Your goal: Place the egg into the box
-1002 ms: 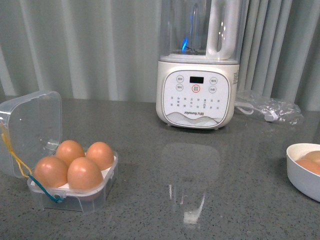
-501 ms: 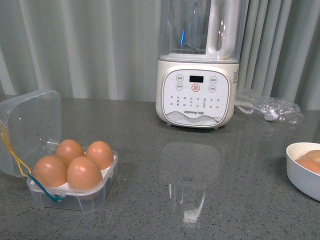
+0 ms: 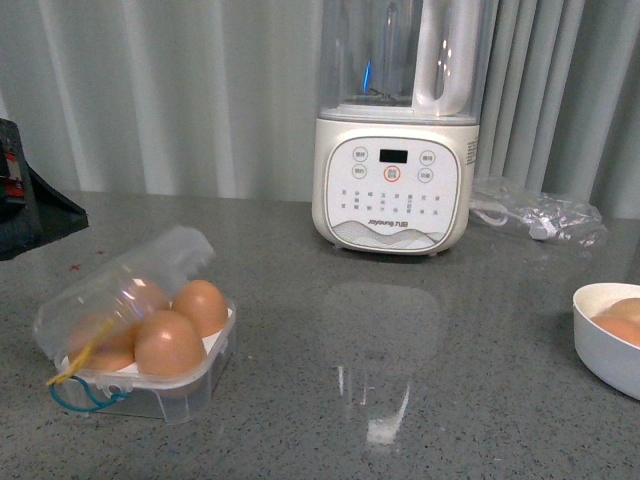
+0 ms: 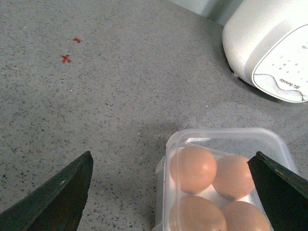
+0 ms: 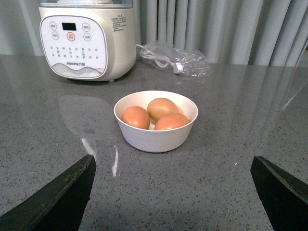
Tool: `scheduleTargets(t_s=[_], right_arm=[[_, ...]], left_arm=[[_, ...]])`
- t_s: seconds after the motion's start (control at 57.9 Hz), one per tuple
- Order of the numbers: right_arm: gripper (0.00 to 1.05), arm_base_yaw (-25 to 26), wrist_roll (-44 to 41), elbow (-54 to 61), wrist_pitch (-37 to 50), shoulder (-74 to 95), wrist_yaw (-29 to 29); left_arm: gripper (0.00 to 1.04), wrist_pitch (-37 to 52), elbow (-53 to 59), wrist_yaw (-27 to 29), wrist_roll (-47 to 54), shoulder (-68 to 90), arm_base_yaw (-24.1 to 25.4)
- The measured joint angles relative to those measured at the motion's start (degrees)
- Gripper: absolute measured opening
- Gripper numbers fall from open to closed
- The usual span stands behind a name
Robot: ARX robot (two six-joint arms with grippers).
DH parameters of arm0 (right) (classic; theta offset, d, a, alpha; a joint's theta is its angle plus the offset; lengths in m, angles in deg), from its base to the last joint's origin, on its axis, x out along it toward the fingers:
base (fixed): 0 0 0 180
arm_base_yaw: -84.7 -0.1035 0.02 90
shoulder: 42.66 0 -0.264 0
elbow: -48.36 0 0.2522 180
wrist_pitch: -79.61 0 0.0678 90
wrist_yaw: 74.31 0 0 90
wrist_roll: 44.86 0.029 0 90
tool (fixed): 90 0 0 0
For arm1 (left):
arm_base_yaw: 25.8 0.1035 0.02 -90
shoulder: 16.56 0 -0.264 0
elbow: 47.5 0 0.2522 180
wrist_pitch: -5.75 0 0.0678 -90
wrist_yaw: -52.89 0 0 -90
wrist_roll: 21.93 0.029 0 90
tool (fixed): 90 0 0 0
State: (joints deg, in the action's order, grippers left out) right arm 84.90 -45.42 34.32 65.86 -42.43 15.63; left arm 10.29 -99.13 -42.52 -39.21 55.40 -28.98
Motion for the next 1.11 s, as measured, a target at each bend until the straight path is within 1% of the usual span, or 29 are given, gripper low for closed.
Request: scheduleTargets(t_s=[0.173, 0.294, 0.415, 0.501, 0.57, 0.708, 0.898, 1.106], right_arm=[[0.98, 0.0, 0.0, 0.0, 0.0, 0.0, 0.0], [0.98, 0.0, 0.0, 0.0, 0.0, 0.0, 0.0], [0.98, 0.0, 0.0, 0.0, 0.0, 0.0, 0.0], [0.98, 0.0, 0.0, 0.0, 0.0, 0.0, 0.0], [0.98, 0.0, 0.0, 0.0, 0.0, 0.0, 0.0], [0.98, 0.0, 0.0, 0.0, 0.0, 0.0, 0.0], [0.98, 0.0, 0.0, 0.0, 0.0, 0.0, 0.0], [0.98, 0.0, 0.0, 0.0, 0.0, 0.0, 0.0]], left_arm=[[0.98, 1.2, 1.0, 2.2, -0.2, 0.0, -4.9], [0.98, 1.9, 1.6, 4.0, 0.6, -0.8, -9.5], [0.98, 2.0, 2.4, 5.3, 4.4, -2.5, -15.2], [0.98, 1.6, 3.0, 5.7, 8.1, -3.0, -18.2], [0.98, 0.6, 3.4, 5.8, 10.7, -3.0, -19.6], [0.98, -1.0, 3.8, 5.9, 13.0, -2.9, -20.6], [0.98, -2.5, 3.8, 6.3, 13.8, -2.6, -20.3], [0.98, -3.5, 2.9, 4.4, 9.9, -8.2, -15.1]])
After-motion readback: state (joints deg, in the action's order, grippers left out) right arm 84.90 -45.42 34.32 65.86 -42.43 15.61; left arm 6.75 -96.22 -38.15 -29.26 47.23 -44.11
